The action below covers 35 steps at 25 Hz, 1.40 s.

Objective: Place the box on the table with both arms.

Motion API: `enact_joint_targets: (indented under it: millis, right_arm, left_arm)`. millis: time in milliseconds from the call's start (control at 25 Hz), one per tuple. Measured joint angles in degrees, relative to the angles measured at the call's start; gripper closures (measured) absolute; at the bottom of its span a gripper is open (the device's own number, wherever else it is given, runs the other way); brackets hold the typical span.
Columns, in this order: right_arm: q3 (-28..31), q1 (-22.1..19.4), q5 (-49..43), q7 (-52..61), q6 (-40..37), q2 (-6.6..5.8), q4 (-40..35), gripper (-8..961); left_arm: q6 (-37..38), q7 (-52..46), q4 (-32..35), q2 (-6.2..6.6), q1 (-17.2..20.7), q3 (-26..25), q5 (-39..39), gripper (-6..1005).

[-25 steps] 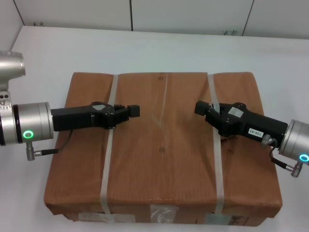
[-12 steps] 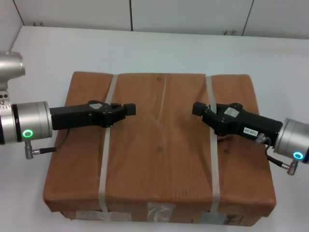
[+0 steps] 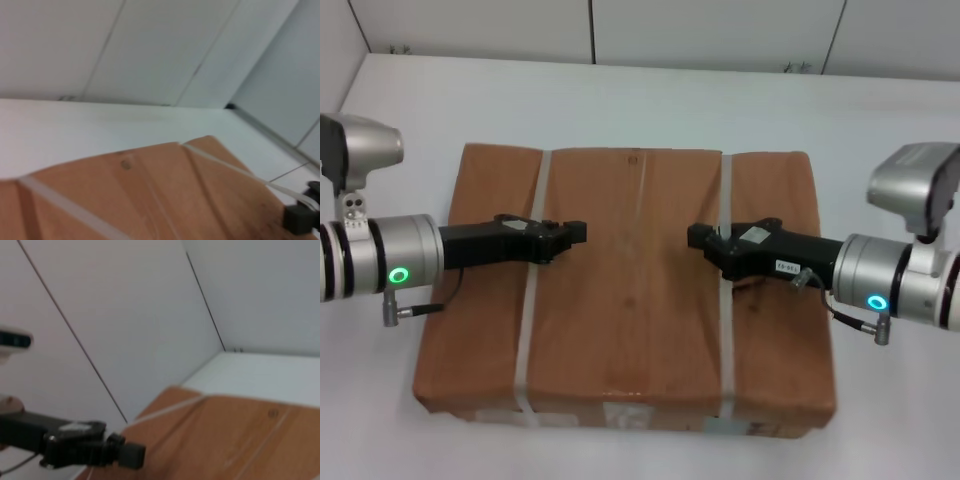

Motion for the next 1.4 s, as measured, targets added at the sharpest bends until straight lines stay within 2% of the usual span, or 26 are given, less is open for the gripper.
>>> enact_joint_targets:
  millis: [400, 600, 1400]
  right_arm:
    - [-0.5, 0.6, -0.1, 0.1, 3.3, 0.00, 1.6, 915]
    - [-1.4, 1.8, -0.1, 1.7, 8.0, -0.02, 2.5, 916]
    - [-2.0, 2.1, -0.1, 2.6, 9.2, -0.01, 2.8, 905]
  left_arm:
    - [-8.3, -0.1, 0.7, -1.40, -1.2, 0.0, 3.3, 986]
    - [-10.8, 0.0, 0.7, -2.20, -1.3, 0.0, 4.8, 986]
    - [-11.5, -0.3, 0.8, -2.46, -1.5, 0.0, 5.8, 949]
